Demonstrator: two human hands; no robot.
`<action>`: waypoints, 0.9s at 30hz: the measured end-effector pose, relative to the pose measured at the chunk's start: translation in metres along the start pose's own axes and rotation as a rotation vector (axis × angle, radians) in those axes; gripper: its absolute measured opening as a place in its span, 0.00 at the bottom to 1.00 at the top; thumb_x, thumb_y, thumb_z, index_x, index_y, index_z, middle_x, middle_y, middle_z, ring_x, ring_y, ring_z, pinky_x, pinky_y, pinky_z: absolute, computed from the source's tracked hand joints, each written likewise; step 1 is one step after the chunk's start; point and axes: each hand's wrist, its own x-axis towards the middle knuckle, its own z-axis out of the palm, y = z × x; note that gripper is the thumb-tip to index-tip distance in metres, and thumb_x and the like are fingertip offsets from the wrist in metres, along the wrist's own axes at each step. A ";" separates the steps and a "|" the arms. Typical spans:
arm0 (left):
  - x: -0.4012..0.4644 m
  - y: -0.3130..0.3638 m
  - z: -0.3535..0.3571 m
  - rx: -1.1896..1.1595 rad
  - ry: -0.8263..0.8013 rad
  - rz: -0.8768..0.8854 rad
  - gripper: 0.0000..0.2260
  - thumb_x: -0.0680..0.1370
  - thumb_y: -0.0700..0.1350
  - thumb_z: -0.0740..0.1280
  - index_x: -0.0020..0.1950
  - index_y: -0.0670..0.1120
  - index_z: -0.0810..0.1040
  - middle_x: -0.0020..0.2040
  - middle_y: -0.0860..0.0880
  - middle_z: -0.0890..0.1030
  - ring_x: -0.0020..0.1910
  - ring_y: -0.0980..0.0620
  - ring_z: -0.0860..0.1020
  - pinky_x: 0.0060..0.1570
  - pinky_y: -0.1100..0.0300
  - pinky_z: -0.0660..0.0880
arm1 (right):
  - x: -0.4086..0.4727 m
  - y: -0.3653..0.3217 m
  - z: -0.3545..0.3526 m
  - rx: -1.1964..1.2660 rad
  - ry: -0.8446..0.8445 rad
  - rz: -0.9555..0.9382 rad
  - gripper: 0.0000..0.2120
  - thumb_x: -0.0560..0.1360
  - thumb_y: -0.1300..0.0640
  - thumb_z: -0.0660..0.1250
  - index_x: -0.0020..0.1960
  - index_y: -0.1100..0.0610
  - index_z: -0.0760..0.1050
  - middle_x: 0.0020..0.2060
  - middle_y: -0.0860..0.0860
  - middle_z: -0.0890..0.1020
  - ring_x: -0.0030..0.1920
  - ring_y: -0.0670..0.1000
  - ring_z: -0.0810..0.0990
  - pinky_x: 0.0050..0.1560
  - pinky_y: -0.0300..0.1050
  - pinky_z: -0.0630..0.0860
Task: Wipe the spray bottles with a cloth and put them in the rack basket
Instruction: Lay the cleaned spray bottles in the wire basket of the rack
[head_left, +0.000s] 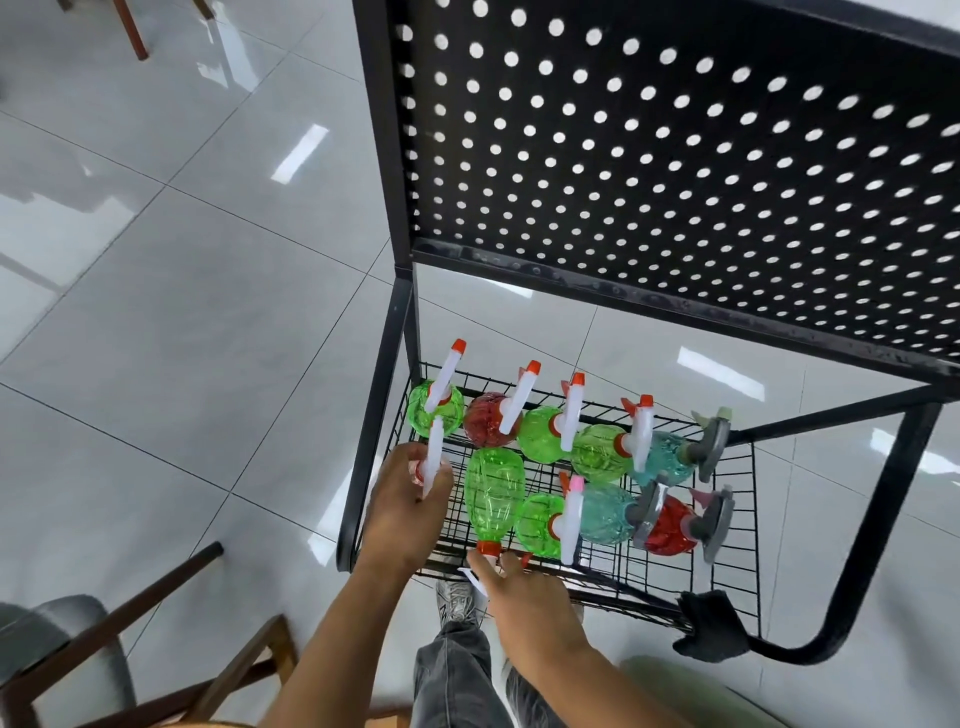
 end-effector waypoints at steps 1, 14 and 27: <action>0.000 0.000 0.000 0.010 -0.001 0.024 0.04 0.84 0.53 0.68 0.57 0.56 0.75 0.52 0.56 0.80 0.50 0.51 0.81 0.47 0.52 0.79 | 0.000 0.000 -0.002 -0.003 0.012 -0.002 0.38 0.80 0.69 0.62 0.83 0.51 0.49 0.69 0.62 0.72 0.52 0.63 0.83 0.41 0.51 0.67; -0.005 0.007 -0.005 -0.005 0.038 0.048 0.07 0.85 0.54 0.66 0.63 0.57 0.76 0.62 0.54 0.77 0.53 0.68 0.77 0.47 0.69 0.72 | -0.003 0.021 -0.056 0.428 0.463 0.075 0.24 0.86 0.47 0.59 0.81 0.42 0.59 0.54 0.45 0.83 0.38 0.46 0.79 0.36 0.40 0.70; -0.055 0.027 -0.011 0.242 0.198 0.438 0.23 0.81 0.42 0.73 0.75 0.45 0.72 0.70 0.46 0.75 0.65 0.47 0.78 0.61 0.58 0.74 | 0.017 0.046 -0.079 0.288 0.514 -0.074 0.13 0.78 0.58 0.73 0.58 0.43 0.85 0.53 0.42 0.86 0.53 0.50 0.81 0.50 0.48 0.79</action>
